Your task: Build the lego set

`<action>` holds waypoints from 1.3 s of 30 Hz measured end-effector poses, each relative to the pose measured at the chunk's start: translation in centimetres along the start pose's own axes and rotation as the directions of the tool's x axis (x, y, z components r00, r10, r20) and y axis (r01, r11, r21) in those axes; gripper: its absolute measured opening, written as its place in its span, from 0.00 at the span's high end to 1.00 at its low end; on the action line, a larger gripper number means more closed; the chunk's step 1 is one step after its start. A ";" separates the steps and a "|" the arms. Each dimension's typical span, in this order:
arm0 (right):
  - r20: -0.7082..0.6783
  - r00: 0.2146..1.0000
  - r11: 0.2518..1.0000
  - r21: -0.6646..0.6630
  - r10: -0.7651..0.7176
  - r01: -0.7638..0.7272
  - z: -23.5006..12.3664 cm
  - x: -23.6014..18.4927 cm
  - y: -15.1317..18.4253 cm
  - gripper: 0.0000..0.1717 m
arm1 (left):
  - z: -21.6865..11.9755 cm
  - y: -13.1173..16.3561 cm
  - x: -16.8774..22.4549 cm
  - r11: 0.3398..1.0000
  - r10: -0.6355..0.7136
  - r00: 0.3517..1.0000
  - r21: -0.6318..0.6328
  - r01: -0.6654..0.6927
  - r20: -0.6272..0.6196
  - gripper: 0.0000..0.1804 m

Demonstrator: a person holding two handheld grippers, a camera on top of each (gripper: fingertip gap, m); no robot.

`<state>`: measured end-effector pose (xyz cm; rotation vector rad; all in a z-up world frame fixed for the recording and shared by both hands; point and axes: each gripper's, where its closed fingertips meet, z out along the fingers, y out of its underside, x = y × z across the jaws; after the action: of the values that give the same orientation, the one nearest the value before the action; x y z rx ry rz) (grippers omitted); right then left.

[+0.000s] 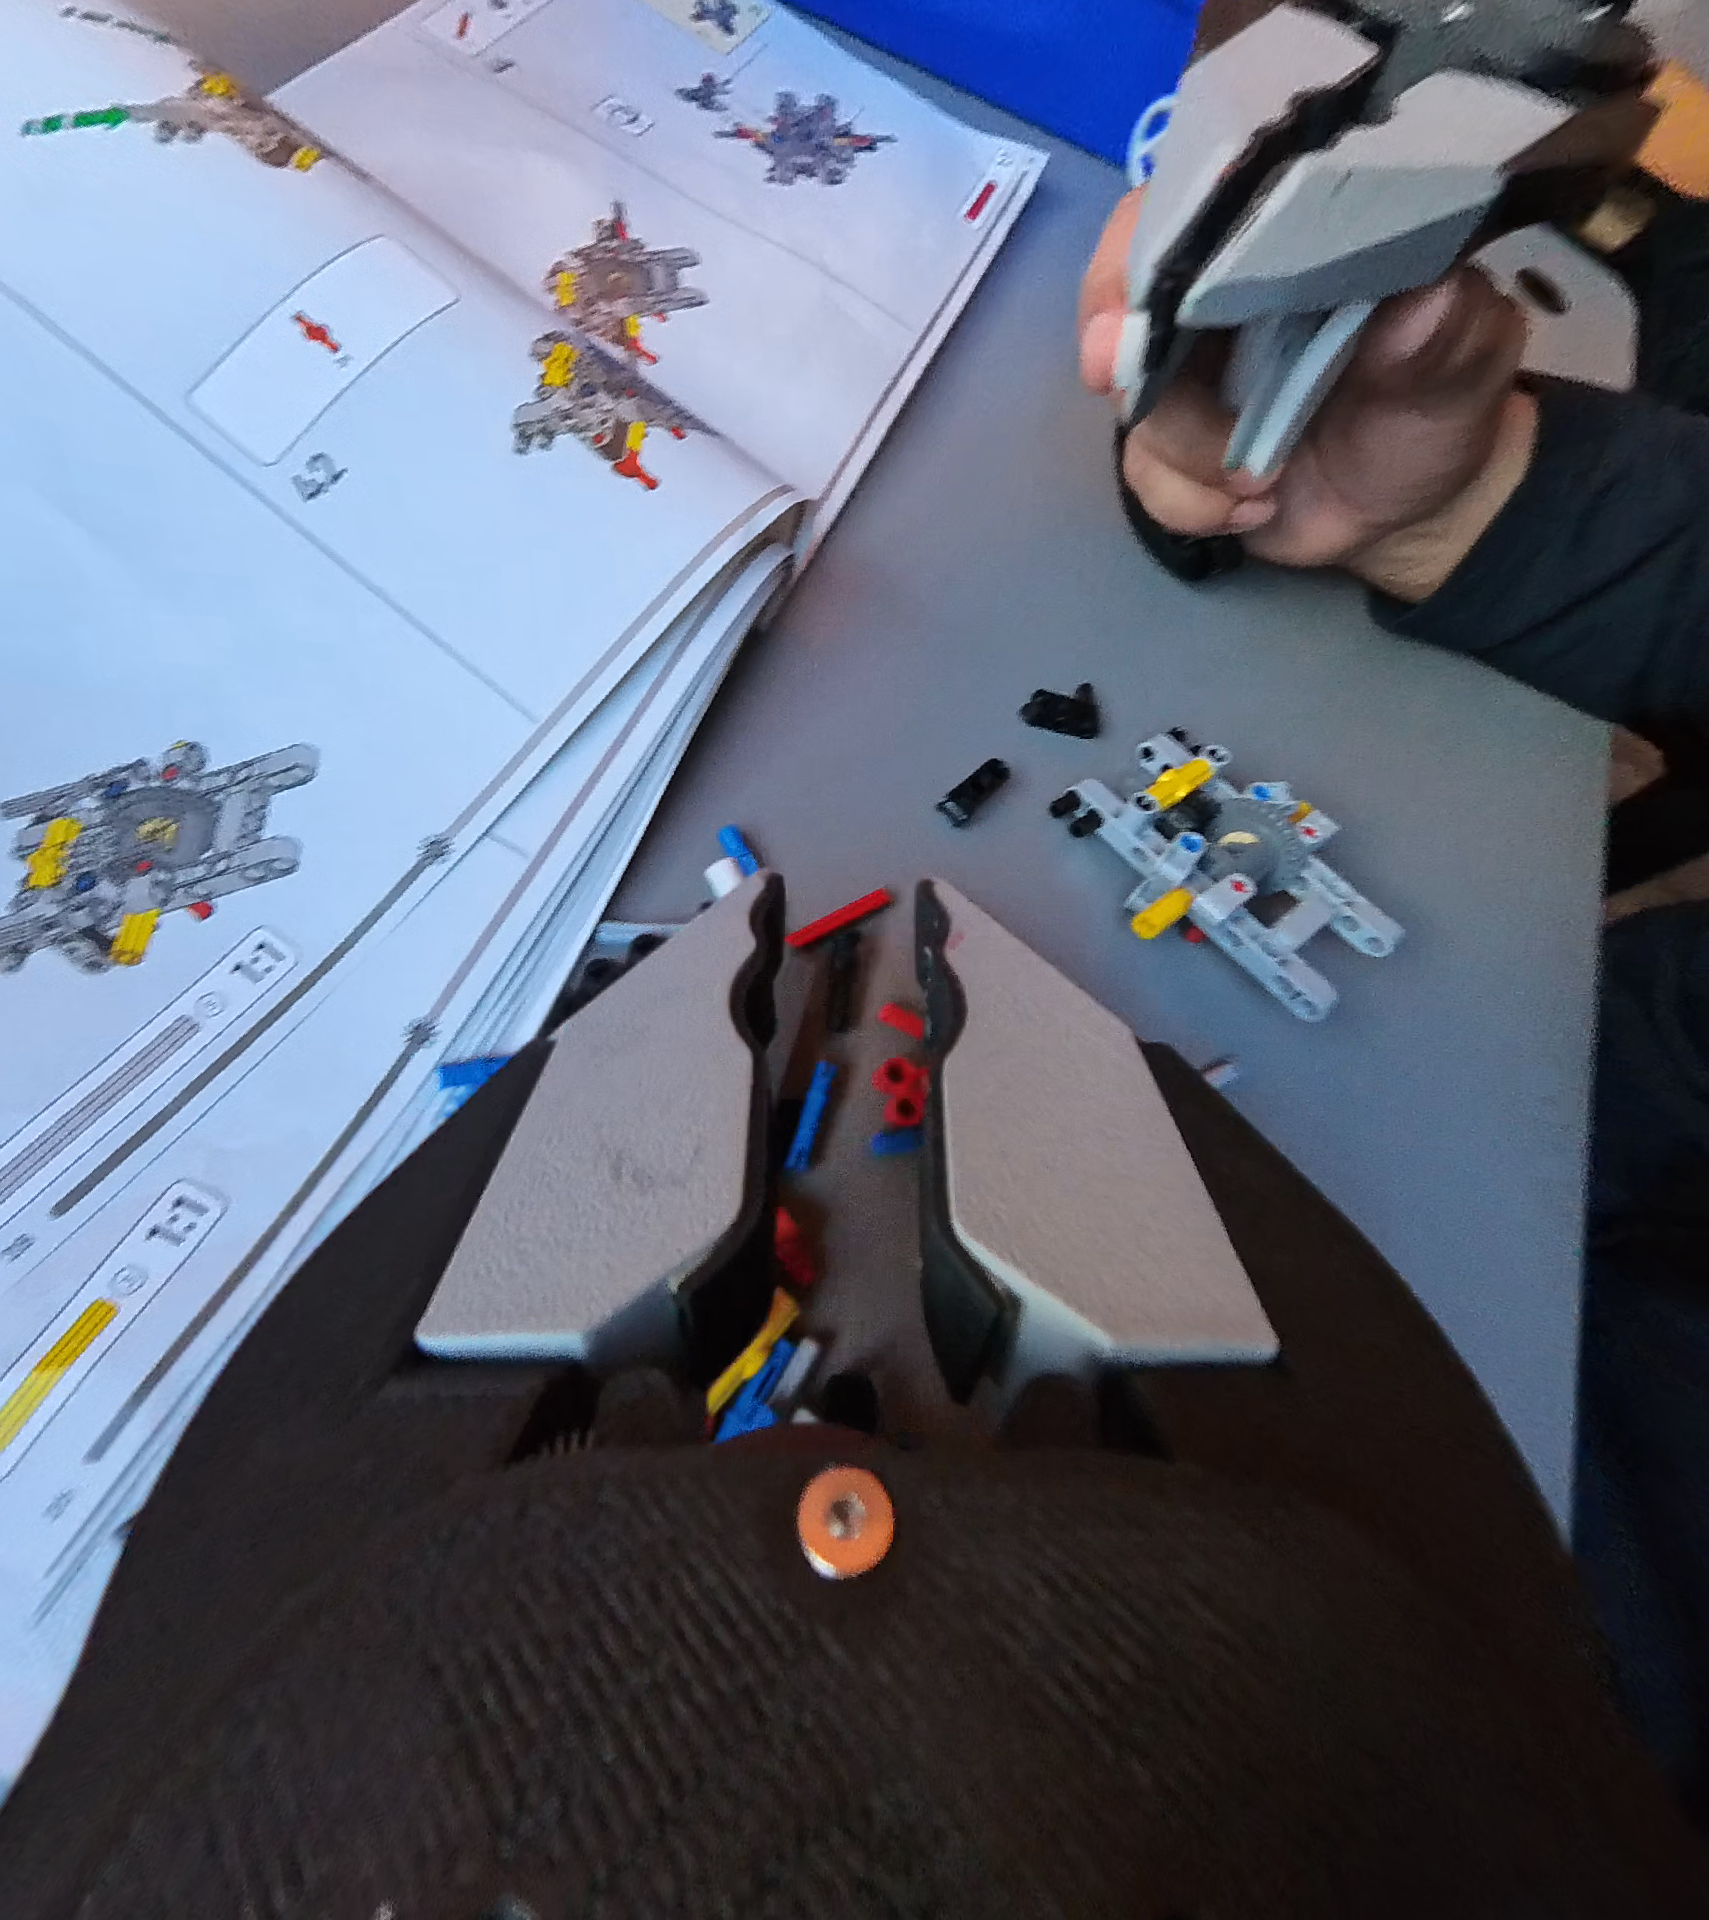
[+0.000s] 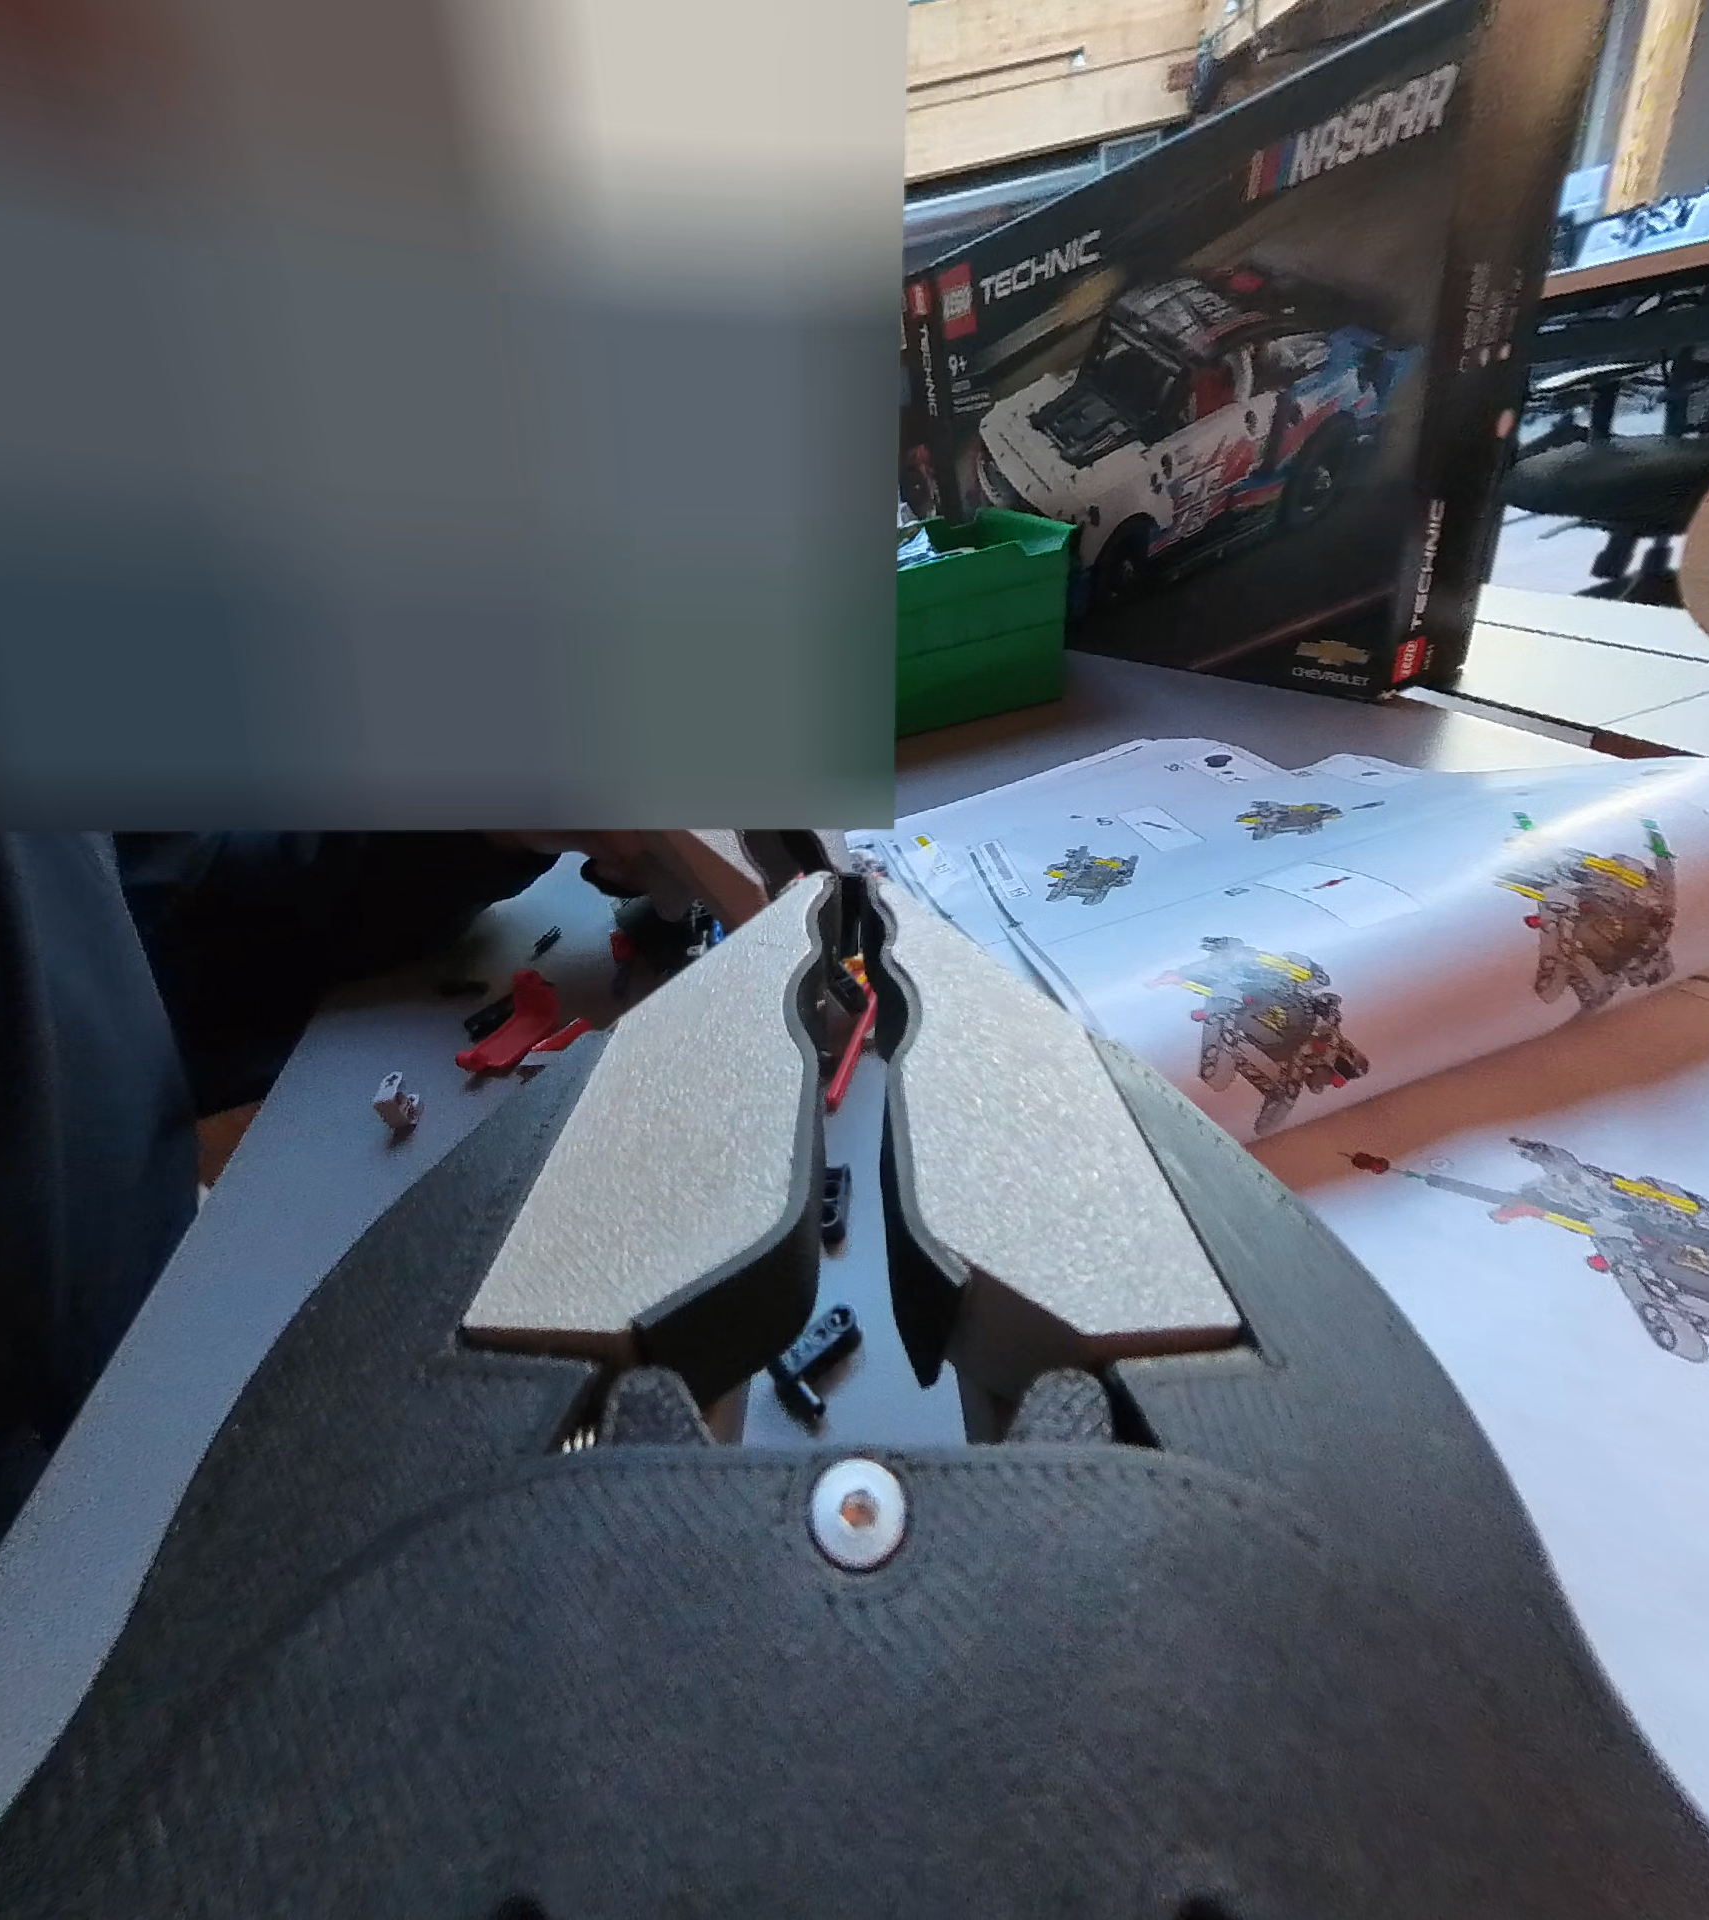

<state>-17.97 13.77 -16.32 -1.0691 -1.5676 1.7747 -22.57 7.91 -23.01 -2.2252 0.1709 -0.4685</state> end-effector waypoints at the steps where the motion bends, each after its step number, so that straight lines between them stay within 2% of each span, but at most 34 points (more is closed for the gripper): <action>1: 0.005 1.000 1.000 -0.003 -0.008 0.008 0.2 -0.3 0.0 1.00 | 0.0 -0.3 0.6 1.000 0.002 1.000 0.014 -0.001 -0.030 0.88; 8: 0.080 0.995 0.998 0.034 0.053 -0.056 1.9 -2.1 -0.2 1.00 | 0.2 -2.8 4.4 0.989 0.043 0.988 0.145 -0.021 -0.148 0.88; 14: 0.167 0.977 0.988 0.055 0.135 -0.146 3.3 -3.8 -0.6 1.00 | 0.3 -4.1 7.0 0.975 0.027 0.963 0.221 0.034 -0.268 0.89; 18: 0.205 0.967 0.986 0.048 0.149 -0.162 4.0 -4.9 -0.4 1.00 | 0.0 -4.5 6.8 0.967 0.024 0.966 0.251 0.043 -0.257 0.90; 22: 0.205 0.970 0.989 0.035 0.133 -0.143 4.3 -5.0 0.0 1.00 | -0.9 -5.2 7.0 0.953 0.004 0.953 0.291 0.089 -0.303 0.93; 24: 0.205 0.969 0.988 0.040 0.136 -0.147 4.2 -4.9 -0.1 1.00 | -1.0 -5.3 6.7 0.950 0.009 0.958 0.302 0.082 -0.287 0.99; 30: 0.197 0.972 0.990 0.025 0.130 -0.137 4.1 -4.7 0.1 1.00 | -0.8 -5.0 6.4 0.957 0.045 0.971 0.290 0.026 -0.234 0.99; 34: 0.162 0.983 0.996 -0.032 0.087 -0.083 4.0 -4.4 1.0 1.00 | -0.2 -4.2 5.8 0.967 0.105 0.984 0.246 -0.067 -0.146 0.99; 39: 0.106 0.994 0.991 -0.122 -0.039 0.052 3.8 -3.9 2.2 1.00 | 0.7 -3.2 5.1 0.963 0.219 0.976 0.166 -0.214 -0.012 0.99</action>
<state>-18.77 8.13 -17.61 -1.0032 -1.7717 1.7457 -17.68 9.07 -19.57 -2.0120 0.3743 -0.3817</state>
